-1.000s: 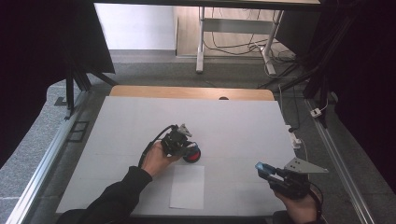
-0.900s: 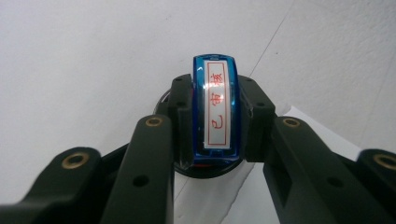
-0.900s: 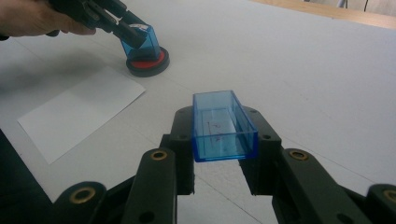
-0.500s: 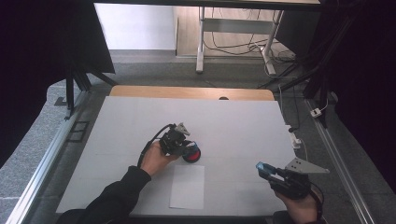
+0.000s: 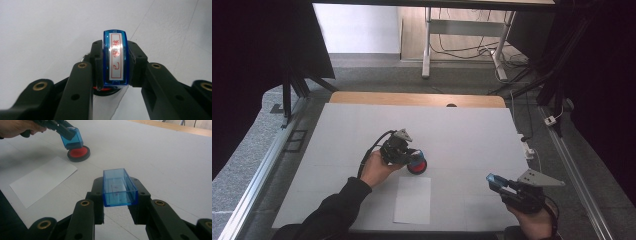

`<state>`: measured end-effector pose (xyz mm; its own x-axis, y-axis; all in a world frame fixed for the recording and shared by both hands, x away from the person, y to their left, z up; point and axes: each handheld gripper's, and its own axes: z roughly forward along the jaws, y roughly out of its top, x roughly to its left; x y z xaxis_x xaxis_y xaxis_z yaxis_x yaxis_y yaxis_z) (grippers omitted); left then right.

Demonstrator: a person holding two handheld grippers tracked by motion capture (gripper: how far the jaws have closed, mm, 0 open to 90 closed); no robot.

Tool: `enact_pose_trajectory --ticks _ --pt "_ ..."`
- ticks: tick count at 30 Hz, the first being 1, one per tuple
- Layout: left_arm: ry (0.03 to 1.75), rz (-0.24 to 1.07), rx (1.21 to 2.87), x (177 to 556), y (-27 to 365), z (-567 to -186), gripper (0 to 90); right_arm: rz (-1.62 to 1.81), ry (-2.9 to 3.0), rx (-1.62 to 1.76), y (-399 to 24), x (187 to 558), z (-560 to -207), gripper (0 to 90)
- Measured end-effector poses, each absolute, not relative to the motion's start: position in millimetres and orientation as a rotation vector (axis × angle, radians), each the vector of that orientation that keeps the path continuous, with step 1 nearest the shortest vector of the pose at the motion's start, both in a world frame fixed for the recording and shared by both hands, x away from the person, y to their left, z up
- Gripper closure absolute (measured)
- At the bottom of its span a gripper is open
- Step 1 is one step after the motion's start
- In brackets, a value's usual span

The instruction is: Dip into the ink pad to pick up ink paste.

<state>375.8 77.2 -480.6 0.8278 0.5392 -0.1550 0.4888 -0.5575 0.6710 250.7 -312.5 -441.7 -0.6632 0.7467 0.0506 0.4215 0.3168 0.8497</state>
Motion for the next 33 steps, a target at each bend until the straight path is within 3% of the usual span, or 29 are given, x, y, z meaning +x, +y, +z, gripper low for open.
enact_pose_trajectory --ticks 21,33 --pt "0.658 0.227 2.364 366.6 59.7 -489.1 69.9 1.281 2.239 1.043 -312.4 250.7 -441.8 68.6" --pt "0.714 0.172 2.343 370.9 62.6 -489.6 70.0 1.280 2.239 1.044 -312.3 250.7 -441.7 68.6"
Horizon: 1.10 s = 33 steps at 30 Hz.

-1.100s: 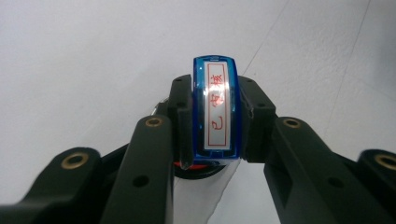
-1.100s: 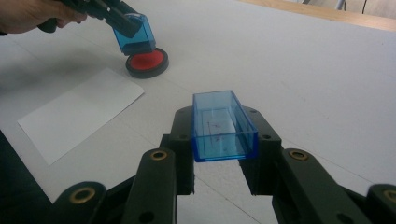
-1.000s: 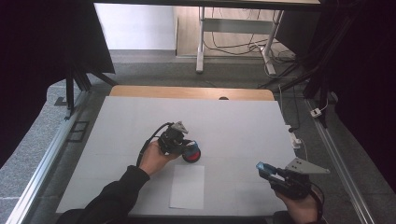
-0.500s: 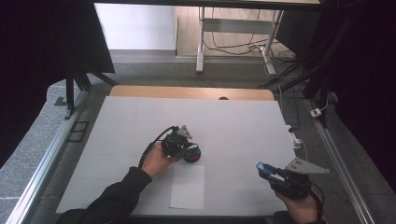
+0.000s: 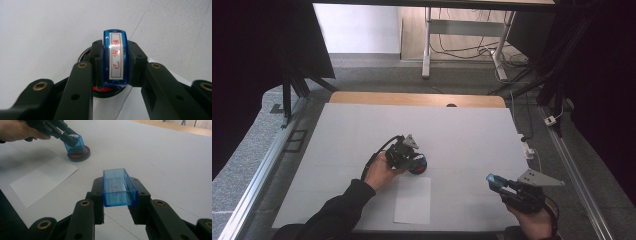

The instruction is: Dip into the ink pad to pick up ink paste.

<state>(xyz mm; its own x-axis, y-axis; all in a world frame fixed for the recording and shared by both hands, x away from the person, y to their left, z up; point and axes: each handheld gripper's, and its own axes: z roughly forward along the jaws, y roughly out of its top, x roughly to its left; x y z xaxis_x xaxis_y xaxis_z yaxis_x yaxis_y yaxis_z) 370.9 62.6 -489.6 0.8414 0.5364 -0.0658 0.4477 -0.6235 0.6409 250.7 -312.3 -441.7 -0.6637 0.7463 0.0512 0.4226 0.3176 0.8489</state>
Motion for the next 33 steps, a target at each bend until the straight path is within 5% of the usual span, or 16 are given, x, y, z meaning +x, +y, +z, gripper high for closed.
enact_pose_trajectory --ticks 16,33 --pt "0.824 0.038 2.254 380.7 72.0 -494.1 70.3 1.277 2.241 1.046 -311.7 250.9 -442.1 68.6" --pt "0.742 0.246 2.371 364.4 53.1 -488.6 70.3 1.278 2.241 1.047 -311.0 251.1 -442.4 68.6"
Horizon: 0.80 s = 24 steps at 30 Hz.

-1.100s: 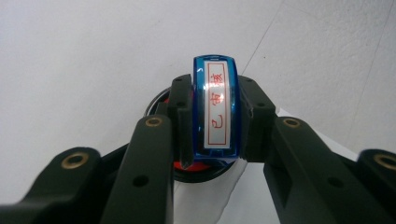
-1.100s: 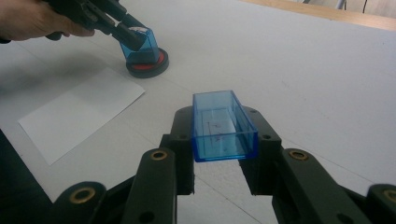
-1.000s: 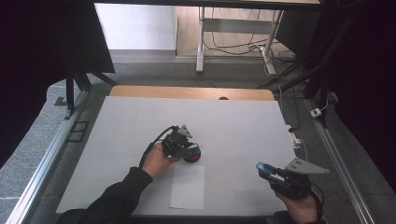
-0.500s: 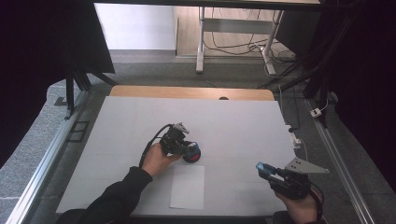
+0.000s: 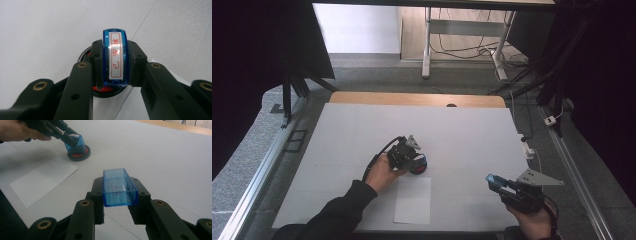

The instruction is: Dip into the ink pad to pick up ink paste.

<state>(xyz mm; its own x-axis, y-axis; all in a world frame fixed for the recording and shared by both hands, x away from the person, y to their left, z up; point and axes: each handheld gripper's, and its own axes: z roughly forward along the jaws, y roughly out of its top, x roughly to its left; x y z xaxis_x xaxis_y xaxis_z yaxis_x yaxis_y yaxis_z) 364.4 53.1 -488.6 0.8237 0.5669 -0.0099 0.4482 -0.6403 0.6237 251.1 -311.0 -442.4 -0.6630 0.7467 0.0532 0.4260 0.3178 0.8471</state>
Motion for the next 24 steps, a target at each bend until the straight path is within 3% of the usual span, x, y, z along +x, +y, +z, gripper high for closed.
enact_pose_trajectory --ticks 13,24 --pt "0.764 0.137 2.307 373.1 64.4 -492.1 70.1 1.280 2.242 1.046 -311.4 251.0 -442.4 68.6" --pt "0.744 0.149 2.308 372.6 64.9 -490.7 69.7 1.279 2.251 1.036 -311.3 250.9 -442.5 68.6"
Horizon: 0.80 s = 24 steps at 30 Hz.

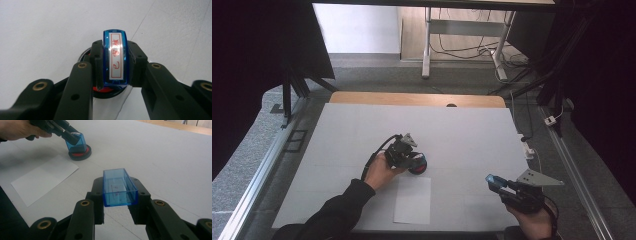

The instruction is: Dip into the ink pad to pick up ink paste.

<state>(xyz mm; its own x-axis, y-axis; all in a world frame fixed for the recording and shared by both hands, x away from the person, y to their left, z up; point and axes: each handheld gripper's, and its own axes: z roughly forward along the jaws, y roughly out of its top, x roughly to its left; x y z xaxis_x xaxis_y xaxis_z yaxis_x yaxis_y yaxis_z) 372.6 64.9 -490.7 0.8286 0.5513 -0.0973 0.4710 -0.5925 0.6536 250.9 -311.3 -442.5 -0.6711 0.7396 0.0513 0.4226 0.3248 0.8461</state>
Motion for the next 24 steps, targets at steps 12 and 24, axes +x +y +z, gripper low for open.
enact_pose_trajectory --ticks 12,24 --pt "0.747 0.122 2.241 368.0 77.6 -475.1 69.6 1.282 2.252 1.034 -311.6 250.8 -442.1 68.6" --pt "0.708 0.096 2.216 353.5 85.5 -461.9 69.5 1.291 2.247 1.034 -312.0 250.8 -441.8 68.6"
